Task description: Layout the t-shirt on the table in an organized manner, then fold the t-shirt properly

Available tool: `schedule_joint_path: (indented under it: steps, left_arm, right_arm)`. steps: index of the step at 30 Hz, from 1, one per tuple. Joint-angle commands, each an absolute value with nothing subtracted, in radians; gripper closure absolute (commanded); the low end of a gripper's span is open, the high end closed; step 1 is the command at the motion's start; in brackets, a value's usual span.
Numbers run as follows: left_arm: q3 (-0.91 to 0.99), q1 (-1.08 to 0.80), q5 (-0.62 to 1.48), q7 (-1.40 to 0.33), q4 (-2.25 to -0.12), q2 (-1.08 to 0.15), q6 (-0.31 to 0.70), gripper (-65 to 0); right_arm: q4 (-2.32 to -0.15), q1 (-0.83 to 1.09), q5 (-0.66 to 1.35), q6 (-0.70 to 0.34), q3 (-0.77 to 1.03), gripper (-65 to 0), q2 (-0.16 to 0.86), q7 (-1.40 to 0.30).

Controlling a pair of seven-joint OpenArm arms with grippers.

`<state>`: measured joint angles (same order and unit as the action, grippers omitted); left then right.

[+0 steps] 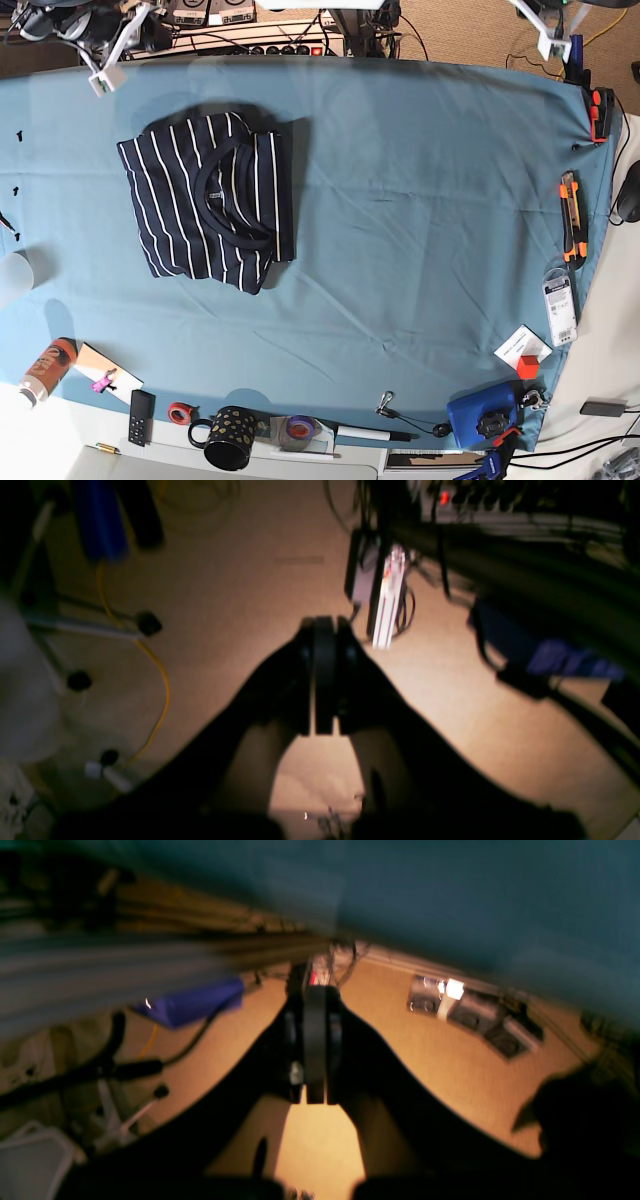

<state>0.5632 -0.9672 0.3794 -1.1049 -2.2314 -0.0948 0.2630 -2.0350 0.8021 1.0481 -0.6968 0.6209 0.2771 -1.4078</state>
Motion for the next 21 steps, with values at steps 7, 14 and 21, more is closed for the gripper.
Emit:
schedule_joint_path:
  steps: [7, 14, 21]
  left_arm:
    - [0.565, -1.055, 0.386, -1.079, -2.163, -0.097, 0.298, 0.0]
    - [0.565, -0.989, 0.405, -1.028, -1.892, -0.097, 0.392, 0.0]
    - [0.565, -0.873, 0.405, -0.931, -1.588, -0.097, 0.459, 0.0]
  right_arm:
    - [-2.046, 0.905, 0.913, -0.698, 0.506, 0.0, 0.288, -1.396]
    - [-1.943, 0.911, 0.628, -0.698, 0.275, 0.0, 0.315, -1.367]
    - [-1.758, 0.825, 0.405, -0.656, 0.128, 0.0, 0.332, -1.232]
